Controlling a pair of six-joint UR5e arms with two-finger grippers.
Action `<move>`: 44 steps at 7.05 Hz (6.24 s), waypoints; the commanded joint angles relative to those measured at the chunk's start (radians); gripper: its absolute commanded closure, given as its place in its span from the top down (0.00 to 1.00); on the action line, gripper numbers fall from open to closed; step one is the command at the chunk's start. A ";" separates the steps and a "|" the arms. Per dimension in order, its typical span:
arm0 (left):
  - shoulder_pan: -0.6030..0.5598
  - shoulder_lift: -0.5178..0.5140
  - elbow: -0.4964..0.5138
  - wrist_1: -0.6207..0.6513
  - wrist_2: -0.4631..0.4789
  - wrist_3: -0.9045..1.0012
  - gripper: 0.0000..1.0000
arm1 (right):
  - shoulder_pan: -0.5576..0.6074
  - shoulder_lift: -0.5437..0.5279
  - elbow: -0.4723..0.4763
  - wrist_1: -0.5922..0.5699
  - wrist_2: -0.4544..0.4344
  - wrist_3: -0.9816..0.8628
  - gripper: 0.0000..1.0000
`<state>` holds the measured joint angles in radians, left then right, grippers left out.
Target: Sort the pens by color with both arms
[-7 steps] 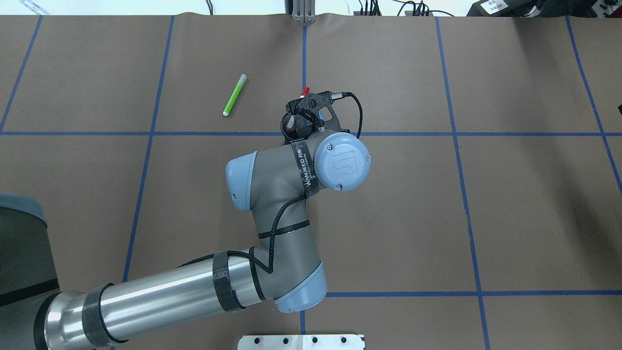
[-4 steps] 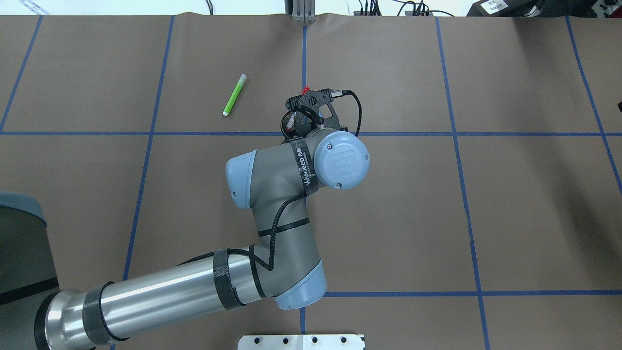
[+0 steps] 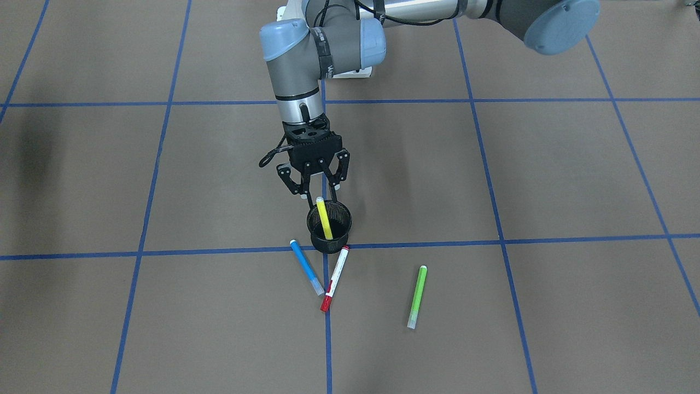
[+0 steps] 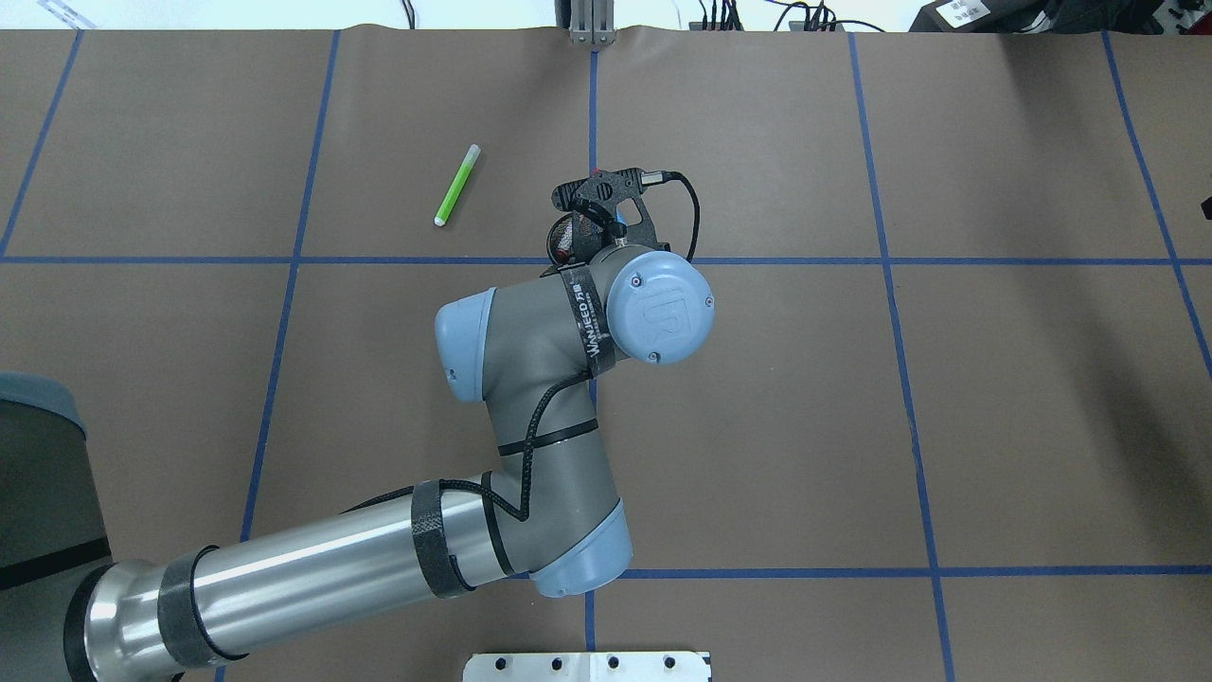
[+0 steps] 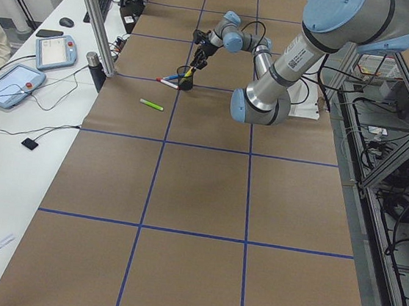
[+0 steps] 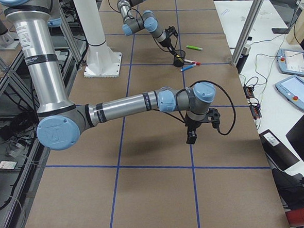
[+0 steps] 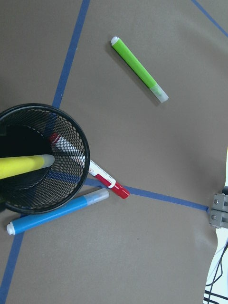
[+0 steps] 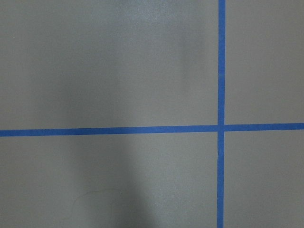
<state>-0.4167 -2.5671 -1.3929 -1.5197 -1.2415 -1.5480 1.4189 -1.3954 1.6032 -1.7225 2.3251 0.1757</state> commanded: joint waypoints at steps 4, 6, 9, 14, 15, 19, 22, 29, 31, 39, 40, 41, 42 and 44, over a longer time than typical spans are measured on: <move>-0.001 0.001 -0.003 0.004 0.005 -0.001 0.20 | 0.002 -0.004 0.004 0.000 0.002 0.001 1.00; -0.001 0.001 -0.006 0.006 0.005 0.000 0.00 | 0.005 -0.005 0.009 0.000 0.005 0.001 1.00; -0.022 0.004 -0.159 0.105 0.001 0.080 0.00 | 0.014 -0.007 0.009 0.000 0.020 0.001 1.00; -0.137 0.178 -0.420 0.075 -0.004 0.249 0.00 | 0.025 -0.013 0.009 0.000 0.028 -0.001 1.00; -0.154 0.241 -0.405 -0.027 0.003 0.252 0.00 | 0.025 -0.011 0.009 0.000 0.028 -0.001 1.00; -0.229 0.271 -0.058 -0.415 0.137 0.249 0.00 | 0.025 -0.014 0.011 0.000 0.028 -0.001 1.00; -0.260 0.349 0.055 -0.601 0.189 0.249 0.00 | 0.025 -0.014 0.009 0.000 0.028 -0.001 1.00; -0.160 0.390 0.072 -0.663 0.293 0.241 0.58 | 0.025 -0.020 0.018 0.000 0.028 -0.001 1.00; -0.162 0.389 0.060 -0.662 0.289 0.252 0.99 | 0.025 -0.020 0.018 0.000 0.028 -0.001 1.00; -0.722 0.370 -0.500 0.227 -0.751 0.835 0.99 | 0.025 -0.020 0.015 0.000 0.028 0.001 1.00; -0.803 0.375 -0.497 0.318 -0.874 0.950 0.99 | 0.025 -0.020 0.014 0.000 0.028 0.001 1.00; -0.876 0.378 -0.500 0.413 -0.947 1.058 0.99 | 0.025 -0.020 0.008 0.000 0.028 0.007 1.00; -0.919 0.378 -0.517 0.515 -0.960 1.144 0.99 | 0.023 -0.022 0.003 0.000 0.028 0.007 1.00; -1.000 0.384 -0.528 0.649 -0.993 1.347 0.99 | 0.020 -0.028 -0.023 0.001 0.025 0.004 1.00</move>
<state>-1.3599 -2.1877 -1.9187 -0.9491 -2.2101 -0.3339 1.4412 -1.4194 1.5997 -1.7224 2.3525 0.1823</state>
